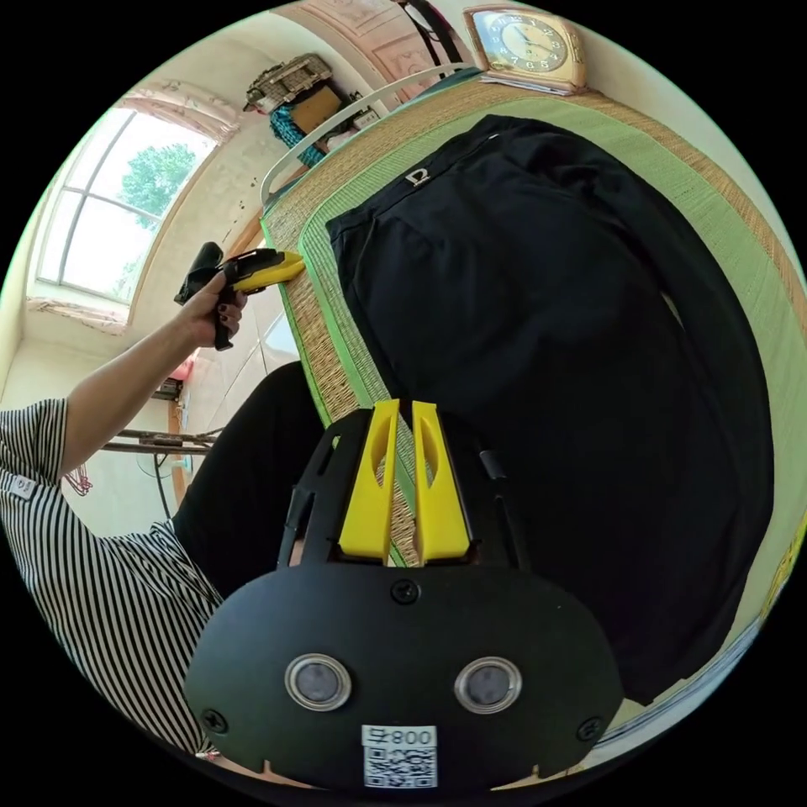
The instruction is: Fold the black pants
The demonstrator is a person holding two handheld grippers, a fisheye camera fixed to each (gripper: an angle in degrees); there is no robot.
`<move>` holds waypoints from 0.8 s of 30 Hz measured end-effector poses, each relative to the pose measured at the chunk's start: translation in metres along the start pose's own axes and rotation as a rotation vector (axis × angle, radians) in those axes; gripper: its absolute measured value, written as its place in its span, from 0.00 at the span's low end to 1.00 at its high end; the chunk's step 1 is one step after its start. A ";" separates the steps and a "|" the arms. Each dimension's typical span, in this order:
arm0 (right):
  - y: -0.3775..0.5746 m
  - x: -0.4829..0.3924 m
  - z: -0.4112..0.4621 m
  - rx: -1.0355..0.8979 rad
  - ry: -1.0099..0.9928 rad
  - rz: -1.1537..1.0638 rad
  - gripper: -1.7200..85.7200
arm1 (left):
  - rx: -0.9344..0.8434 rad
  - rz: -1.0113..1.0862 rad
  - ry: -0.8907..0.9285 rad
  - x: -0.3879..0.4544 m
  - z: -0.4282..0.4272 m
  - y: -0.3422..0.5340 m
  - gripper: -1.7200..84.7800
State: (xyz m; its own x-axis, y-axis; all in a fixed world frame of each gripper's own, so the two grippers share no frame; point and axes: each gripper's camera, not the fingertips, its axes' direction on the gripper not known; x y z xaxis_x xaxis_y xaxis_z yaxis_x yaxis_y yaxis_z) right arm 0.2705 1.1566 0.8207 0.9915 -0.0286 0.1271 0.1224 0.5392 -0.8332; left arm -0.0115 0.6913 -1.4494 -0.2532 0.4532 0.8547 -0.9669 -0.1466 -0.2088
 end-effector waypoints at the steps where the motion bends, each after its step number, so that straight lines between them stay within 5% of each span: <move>1: -0.003 -0.004 0.007 -0.015 0.020 -0.018 0.08 | 0.001 -0.009 0.012 -0.001 0.001 -0.001 0.08; 7: -0.012 -0.017 0.037 -0.086 0.182 -0.101 0.04 | 0.023 -0.039 0.069 0.003 0.010 -0.001 0.05; 18: -0.015 0.004 0.035 -0.110 0.084 -0.064 0.02 | -0.161 0.397 -0.471 0.110 0.081 -0.014 0.02; 24: -0.012 0.014 0.025 -0.113 0.043 -0.055 0.02 | -0.177 0.417 -0.482 0.126 0.100 -0.005 0.02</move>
State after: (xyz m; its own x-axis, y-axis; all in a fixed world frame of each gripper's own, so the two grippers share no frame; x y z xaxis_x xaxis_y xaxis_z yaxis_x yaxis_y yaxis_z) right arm 0.2817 1.1707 0.8465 0.9838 -0.0931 0.1530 0.1785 0.4378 -0.8812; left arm -0.0354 0.6610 -1.2935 -0.6056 -0.0606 0.7934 -0.7913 -0.0592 -0.6085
